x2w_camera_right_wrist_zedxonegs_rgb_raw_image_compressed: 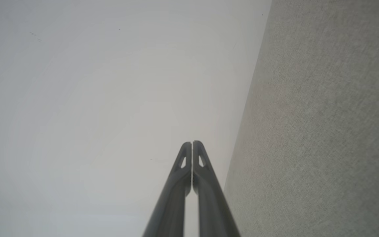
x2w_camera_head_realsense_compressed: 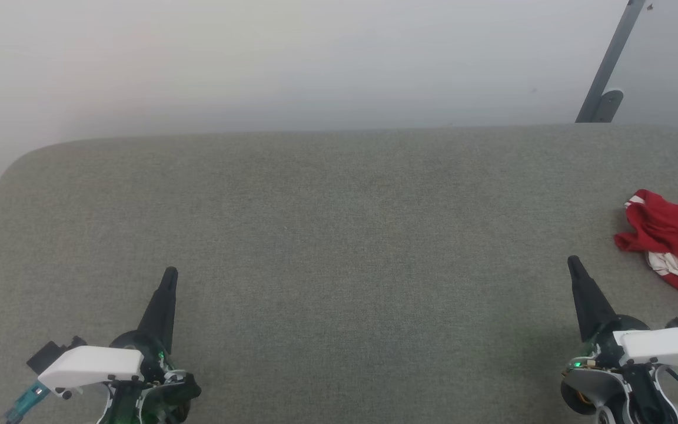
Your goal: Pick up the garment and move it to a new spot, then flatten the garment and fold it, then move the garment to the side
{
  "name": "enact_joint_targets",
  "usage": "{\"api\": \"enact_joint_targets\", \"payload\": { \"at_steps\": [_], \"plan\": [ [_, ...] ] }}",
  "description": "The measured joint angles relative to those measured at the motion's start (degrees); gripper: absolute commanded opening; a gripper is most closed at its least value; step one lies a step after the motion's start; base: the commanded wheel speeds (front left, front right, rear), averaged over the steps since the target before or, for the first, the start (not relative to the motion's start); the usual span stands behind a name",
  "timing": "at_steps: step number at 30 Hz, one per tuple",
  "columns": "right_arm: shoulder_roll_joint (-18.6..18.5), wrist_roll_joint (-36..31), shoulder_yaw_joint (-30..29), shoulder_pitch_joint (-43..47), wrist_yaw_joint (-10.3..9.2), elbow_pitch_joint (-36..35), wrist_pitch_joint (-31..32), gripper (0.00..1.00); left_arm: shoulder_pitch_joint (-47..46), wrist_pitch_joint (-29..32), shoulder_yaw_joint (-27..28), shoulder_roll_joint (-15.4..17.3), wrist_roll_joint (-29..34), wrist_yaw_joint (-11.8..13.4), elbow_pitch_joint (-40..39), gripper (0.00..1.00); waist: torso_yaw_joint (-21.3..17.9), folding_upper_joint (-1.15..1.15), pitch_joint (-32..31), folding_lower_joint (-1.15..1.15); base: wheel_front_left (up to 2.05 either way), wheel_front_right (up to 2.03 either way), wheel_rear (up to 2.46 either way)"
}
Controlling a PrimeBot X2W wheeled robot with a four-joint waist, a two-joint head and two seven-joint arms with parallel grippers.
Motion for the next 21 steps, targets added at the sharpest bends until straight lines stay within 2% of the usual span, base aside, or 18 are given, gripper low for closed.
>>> {"api": "enact_joint_targets", "payload": {
  "at_steps": [21],
  "plan": [
    [0.0, 0.0, 0.0, 0.0, 0.00, 0.0, 0.0, 0.00, 0.0, 0.2, 0.1, -0.1, 0.0, 0.0, 0.0, 0.00, 0.0, 0.00, 0.0, 0.00, 0.00, 0.00, 0.00]
  ]
}}
